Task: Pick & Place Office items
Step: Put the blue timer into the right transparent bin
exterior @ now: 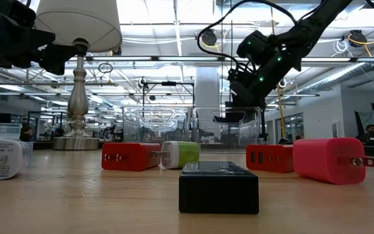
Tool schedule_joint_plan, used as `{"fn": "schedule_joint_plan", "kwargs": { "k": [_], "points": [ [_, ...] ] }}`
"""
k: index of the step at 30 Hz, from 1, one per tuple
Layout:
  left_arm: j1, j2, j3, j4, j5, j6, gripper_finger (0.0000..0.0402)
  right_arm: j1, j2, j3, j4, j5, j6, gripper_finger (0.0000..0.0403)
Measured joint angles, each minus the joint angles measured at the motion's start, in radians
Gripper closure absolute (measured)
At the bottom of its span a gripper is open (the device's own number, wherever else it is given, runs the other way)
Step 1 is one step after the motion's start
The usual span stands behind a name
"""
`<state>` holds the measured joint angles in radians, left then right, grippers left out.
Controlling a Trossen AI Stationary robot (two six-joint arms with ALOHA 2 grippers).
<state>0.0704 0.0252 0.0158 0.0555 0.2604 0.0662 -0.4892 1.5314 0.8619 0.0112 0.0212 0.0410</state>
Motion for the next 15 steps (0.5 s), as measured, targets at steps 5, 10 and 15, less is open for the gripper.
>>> {"fn": "schedule_joint_plan", "kwargs": {
  "k": [5, 10, 15],
  "points": [
    [0.0, 0.0, 0.0, 0.0, 0.0, 0.0, 0.0135, 0.015, 0.0, 0.0, -0.008, 0.0, 0.0, 0.0242],
    [0.0, 0.0, 0.0, 0.0, 0.0, 0.0, 0.0135, 0.016, 0.0, 0.0, -0.009, 0.0, 0.0, 0.0244],
    [0.0, 0.0, 0.0, 0.0, 0.0, 0.0, 0.0135, 0.016, 0.0, 0.0, 0.001, 0.001, 0.0, 0.0235]
  ]
}}
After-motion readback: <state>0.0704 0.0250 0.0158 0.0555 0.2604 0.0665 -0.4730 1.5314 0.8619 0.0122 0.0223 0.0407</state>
